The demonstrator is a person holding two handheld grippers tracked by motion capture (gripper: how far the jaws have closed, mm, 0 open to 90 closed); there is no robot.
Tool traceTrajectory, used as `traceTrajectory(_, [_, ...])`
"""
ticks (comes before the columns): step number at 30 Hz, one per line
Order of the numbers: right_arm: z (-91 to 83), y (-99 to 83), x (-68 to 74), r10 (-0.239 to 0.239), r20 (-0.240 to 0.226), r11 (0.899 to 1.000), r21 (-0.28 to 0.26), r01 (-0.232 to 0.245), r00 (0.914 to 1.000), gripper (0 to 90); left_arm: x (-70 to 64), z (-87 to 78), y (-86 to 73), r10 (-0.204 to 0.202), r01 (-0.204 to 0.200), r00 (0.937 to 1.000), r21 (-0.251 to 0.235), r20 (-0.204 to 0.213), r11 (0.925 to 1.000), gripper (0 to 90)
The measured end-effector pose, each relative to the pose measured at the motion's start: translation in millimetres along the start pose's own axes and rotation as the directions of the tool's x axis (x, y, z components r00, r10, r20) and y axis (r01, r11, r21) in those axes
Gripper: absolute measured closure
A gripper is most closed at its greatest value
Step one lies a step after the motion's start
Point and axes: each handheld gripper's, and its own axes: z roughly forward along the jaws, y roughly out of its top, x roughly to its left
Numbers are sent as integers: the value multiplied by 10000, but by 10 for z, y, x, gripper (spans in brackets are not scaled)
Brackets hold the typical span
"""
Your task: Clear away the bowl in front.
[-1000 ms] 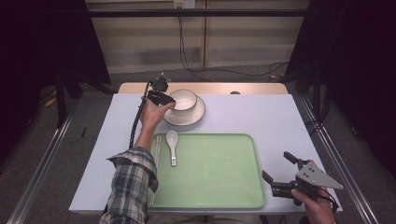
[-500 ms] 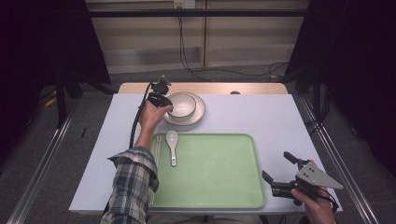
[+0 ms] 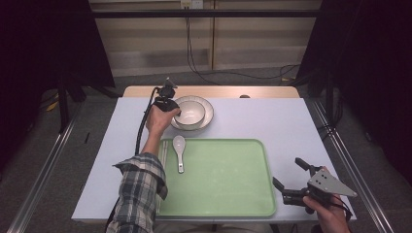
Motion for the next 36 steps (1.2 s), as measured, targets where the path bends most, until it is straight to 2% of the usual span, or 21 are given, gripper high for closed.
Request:
traceTrajectory(1, [0,-1,-1,-9,14,10000,2,9,10000,14,-9,-2,-1,-96,96,10000,-67,24,9999,836])
traceTrajectory(2, [-3,-1,-3,-3,-18,10000,5,3,10000,14,-16,-15,1,56,-57,10000,-102,-19,9999,836])
traceTrajectory(3, [-5,0,-4,-15,3,10000,-17,15,10000,14,-37,-19,2,-46,45,10000,-265,-35,9996,836])
traceTrajectory(6, [-8,0,0,-29,-13,10000,7,29,10000,14,-45,-67,7,235,-245,9988,-221,-424,9995,834])
traceTrajectory(8, [-8,1,0,-49,4,10000,-18,49,10000,14,-41,-79,2,131,-138,9996,-256,-268,9996,834])
traceTrajectory(10, [-8,1,-2,-57,10,10000,-6,57,10000,13,-32,-87,-6,250,-260,9991,-305,-348,9992,833])
traceTrajectory(12, [-8,0,-1,-42,28,10000,7,42,10000,14,-34,-97,-9,128,-142,9995,-463,-295,9988,832])
traceTrajectory(13, [-7,1,-2,-60,15,10000,-7,60,10000,14,-29,-103,-8,217,-229,9994,-444,-268,9988,832])
traceTrajectory(17, [-8,0,-2,-27,29,10000,-12,27,10000,13,-17,-158,-24,-39,19,9997,-863,-227,9963,831])
traceTrajectory(19, [-8,0,0,-36,7,10000,-6,36,10000,13,-1,-192,-25,104,-114,9999,-792,-133,9968,832])
traceTrajectory(22, [-7,2,0,-44,-15,10000,-55,44,10000,13,-18,-240,-34,218,-230,9997,-938,-133,9953,831])
traceTrajectory(28, [-3,7,10,-84,-62,10000,-27,84,9999,13,-56,-314,-62,256,-247,9997,-1165,61,9929,831])
traceTrajectory(30, [4,11,23,-126,-4,9999,-33,126,9999,13,-81,-327,-67,461,-447,9989,-1201,87,9917,831])
traceTrajectory(32, [-4,12,23,-107,-157,9999,10,107,9998,13,-112,-344,-71,544,-516,9983,-1238,199,9910,832])
traceTrajectory(34, [-8,11,16,-51,21,10000,-32,51,10000,13,-132,-363,-78,576,-539,9980,-1311,248,9899,831])
traceTrajectory(36, [-9,9,12,-36,-8,10000,-44,36,10000,13,-144,-382,-85,589,-538,9978,-1416,321,9885,831])
